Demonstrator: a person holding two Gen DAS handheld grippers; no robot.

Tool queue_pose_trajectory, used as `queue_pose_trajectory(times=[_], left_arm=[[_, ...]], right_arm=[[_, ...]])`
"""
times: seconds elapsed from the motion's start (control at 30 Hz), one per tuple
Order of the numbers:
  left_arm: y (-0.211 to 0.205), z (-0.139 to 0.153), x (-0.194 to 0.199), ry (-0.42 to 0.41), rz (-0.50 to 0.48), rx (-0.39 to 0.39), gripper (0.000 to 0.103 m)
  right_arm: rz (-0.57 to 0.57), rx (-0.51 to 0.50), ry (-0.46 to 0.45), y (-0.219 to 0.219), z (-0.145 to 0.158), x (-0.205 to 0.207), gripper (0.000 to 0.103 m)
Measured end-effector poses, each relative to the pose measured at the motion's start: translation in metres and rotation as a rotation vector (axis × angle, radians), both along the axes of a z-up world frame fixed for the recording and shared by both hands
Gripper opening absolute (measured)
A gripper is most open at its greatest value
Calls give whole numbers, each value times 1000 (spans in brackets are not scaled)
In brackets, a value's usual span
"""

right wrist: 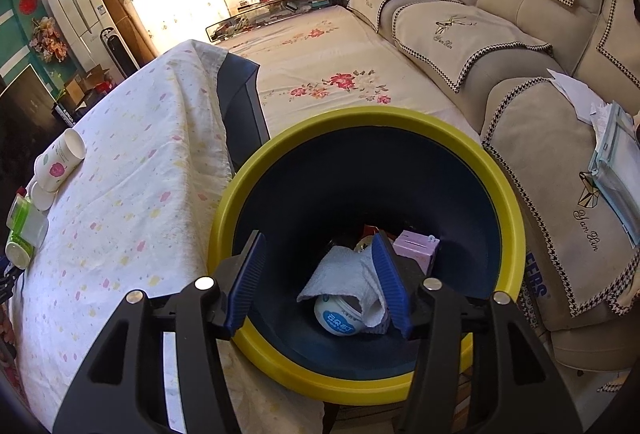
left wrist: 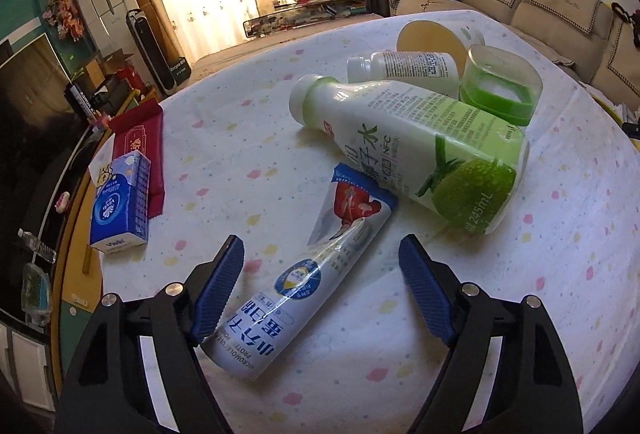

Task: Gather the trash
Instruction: 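Grasp the white toothpaste tube with the left tool, then carry the toothpaste tube over the bin and open the left tool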

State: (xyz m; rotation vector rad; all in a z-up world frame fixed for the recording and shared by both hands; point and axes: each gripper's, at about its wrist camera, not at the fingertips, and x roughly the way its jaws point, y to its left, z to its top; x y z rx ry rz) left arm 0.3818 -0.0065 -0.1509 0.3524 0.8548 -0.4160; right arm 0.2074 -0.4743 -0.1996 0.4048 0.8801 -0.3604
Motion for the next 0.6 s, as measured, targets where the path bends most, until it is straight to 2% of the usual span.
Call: queue_pose_trajectory(times=[0.07,0.13,0.17,0.23,0.3,0.6], left_arm=[[4,-1,4,21,-3,-28,73],[8,0,6,43,-10,-56,57],[9,0,7,58,-17,-73,52],[10,0,3,62,-22,-76,38],[9,1,-5,60,-24,-67,32],[3,15,-73,49,15,-81,28]], right_arm=[[5,1,4,2,-1,2,53],[10,2,4,3,0,3,53],[11,2,3,4,0,3,53],[13,4,-2,4,2,2,53],[14,5,-8,4,4,0,53],[8,16,-48,-3,14,-16,53]])
